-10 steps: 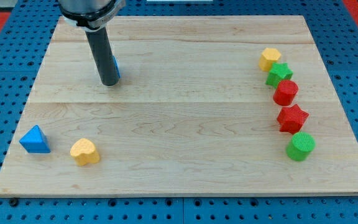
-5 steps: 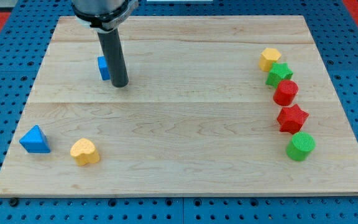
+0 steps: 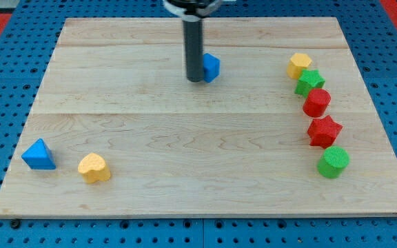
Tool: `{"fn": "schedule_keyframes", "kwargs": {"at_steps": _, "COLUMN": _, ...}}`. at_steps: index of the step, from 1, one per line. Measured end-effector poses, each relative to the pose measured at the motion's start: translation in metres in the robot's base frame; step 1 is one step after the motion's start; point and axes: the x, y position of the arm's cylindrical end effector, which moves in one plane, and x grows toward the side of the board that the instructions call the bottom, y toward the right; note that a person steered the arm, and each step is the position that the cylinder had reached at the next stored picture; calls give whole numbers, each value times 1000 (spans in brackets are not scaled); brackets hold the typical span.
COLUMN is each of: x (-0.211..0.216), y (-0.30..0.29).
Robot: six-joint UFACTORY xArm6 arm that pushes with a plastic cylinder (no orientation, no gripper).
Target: Move the blue cube top left to the yellow hexagon
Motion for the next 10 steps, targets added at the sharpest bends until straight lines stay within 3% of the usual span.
{"fn": "schedule_keyframes", "kwargs": {"at_steps": 2, "x": -60, "y": 69}}
{"fn": "schedule_keyframes", "kwargs": {"at_steps": 3, "x": -69, "y": 23}}
{"fn": "schedule_keyframes", "kwargs": {"at_steps": 5, "x": -98, "y": 74}}
{"fn": "schedule_keyframes", "kwargs": {"at_steps": 6, "x": -108, "y": 79}}
{"fn": "schedule_keyframes", "kwargs": {"at_steps": 8, "x": -86, "y": 139}}
{"fn": "schedule_keyframes", "kwargs": {"at_steps": 9, "x": -96, "y": 132}}
{"fn": "schedule_keyframes", "kwargs": {"at_steps": 10, "x": -134, "y": 83}}
